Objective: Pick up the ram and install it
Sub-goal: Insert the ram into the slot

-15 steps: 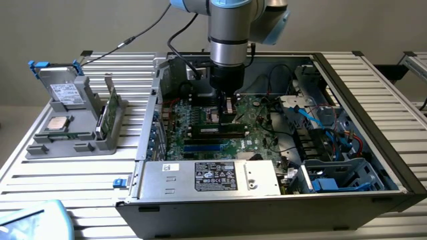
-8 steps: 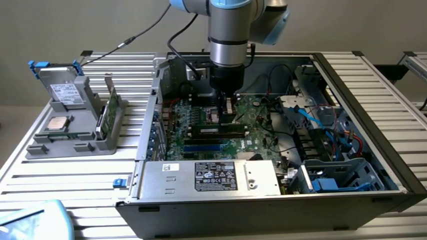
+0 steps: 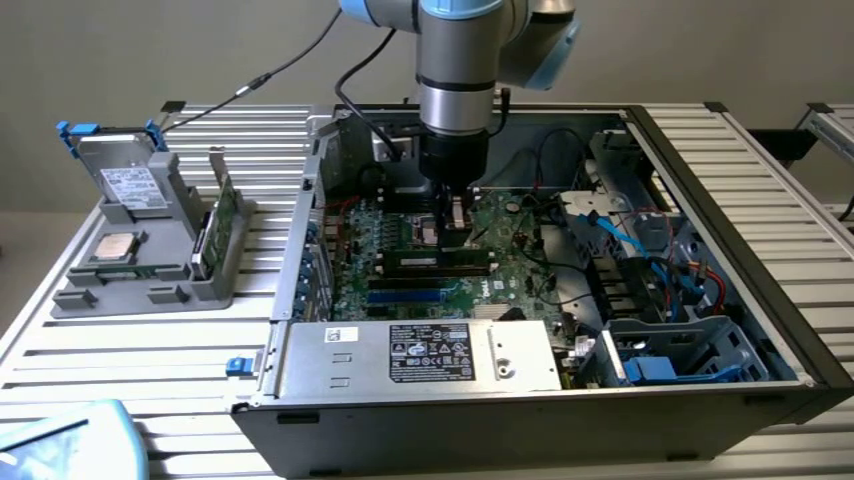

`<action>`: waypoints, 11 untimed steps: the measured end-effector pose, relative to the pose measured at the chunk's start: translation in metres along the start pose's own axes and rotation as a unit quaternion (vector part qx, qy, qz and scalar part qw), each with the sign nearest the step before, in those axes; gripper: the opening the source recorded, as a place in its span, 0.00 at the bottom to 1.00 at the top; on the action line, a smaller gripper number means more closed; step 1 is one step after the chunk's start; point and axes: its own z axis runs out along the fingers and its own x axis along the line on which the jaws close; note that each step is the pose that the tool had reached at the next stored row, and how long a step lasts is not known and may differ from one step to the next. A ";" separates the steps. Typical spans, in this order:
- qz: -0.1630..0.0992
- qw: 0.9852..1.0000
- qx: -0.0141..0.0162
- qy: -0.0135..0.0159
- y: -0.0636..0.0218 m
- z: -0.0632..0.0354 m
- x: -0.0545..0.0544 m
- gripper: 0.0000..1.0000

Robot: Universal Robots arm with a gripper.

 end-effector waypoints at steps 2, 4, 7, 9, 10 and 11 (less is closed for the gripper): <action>0.000 1.000 0.000 0.000 0.0000 0.0004 0.000 0.14; 0.000 1.000 0.000 0.000 0.0000 0.0004 0.000 0.14; 0.000 1.000 0.000 0.000 0.0000 0.0005 0.000 0.14; 0.000 1.000 0.000 0.000 0.0000 0.0005 0.000 0.14; 0.000 1.000 0.000 0.000 0.0000 0.0005 0.000 0.14; 0.000 1.000 0.000 0.000 0.0000 0.0005 0.000 0.14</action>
